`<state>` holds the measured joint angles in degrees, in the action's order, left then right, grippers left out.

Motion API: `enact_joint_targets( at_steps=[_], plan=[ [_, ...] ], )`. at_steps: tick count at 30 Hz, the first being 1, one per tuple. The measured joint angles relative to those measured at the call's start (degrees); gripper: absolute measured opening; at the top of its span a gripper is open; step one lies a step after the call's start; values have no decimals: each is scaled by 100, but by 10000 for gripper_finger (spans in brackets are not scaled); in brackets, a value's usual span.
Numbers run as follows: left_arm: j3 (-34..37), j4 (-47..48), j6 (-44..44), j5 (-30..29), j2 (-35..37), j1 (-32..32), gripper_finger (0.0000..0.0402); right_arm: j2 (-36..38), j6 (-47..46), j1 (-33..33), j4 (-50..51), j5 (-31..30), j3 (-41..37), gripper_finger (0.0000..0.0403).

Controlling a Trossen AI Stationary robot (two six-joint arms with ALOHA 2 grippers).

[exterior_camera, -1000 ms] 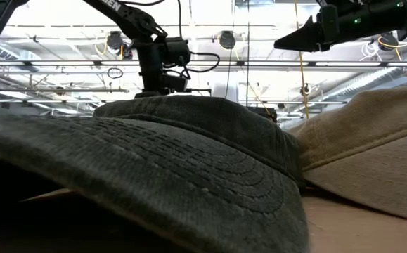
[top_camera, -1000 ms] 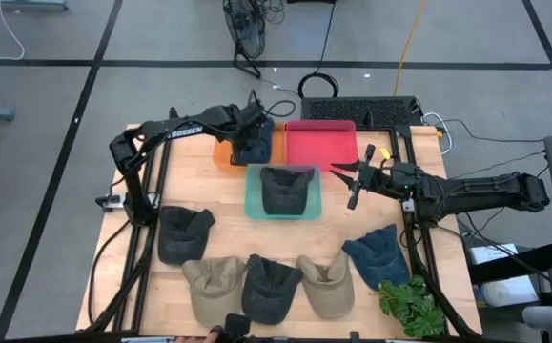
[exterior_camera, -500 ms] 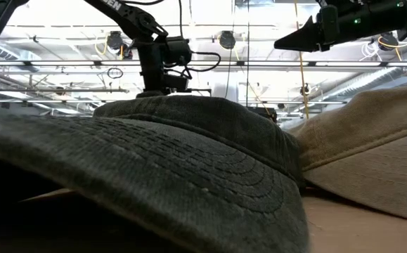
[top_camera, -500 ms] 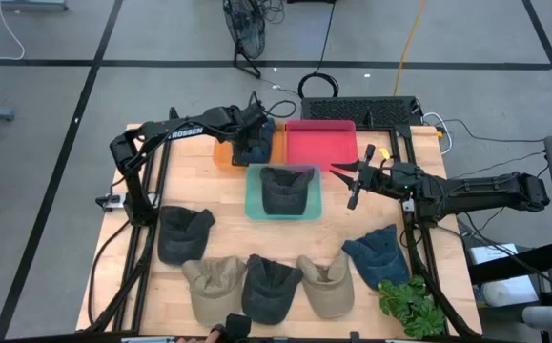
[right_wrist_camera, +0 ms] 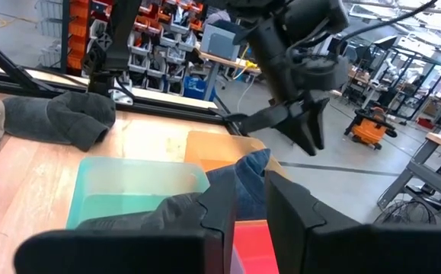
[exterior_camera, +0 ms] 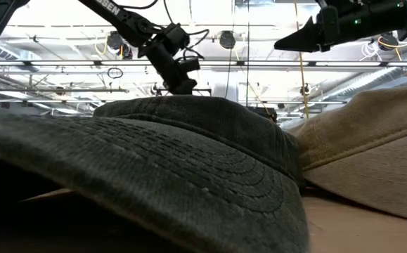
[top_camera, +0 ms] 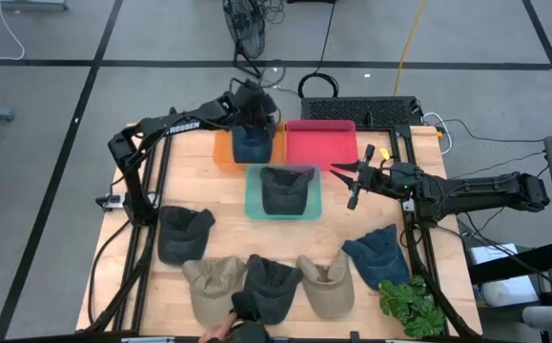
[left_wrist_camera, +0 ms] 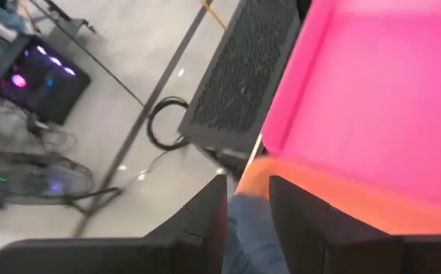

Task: Pick & Place hat
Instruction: Put the top blue cap into the orange bin

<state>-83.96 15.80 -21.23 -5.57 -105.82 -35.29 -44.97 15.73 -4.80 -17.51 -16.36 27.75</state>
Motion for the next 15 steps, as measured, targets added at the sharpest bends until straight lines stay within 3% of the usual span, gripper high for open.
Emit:
enact_joint_targets(
  at_steps=[6, 15],
  plan=[
    [-2, 1, 617, 24, -32, -142, 111, 0, 39, -11, 13, -2, 0, 50],
    [-4, 58, 1292, -210, -692, -88, 111, 0, 16, -13, -20, -2, 0, 50]
  ],
)
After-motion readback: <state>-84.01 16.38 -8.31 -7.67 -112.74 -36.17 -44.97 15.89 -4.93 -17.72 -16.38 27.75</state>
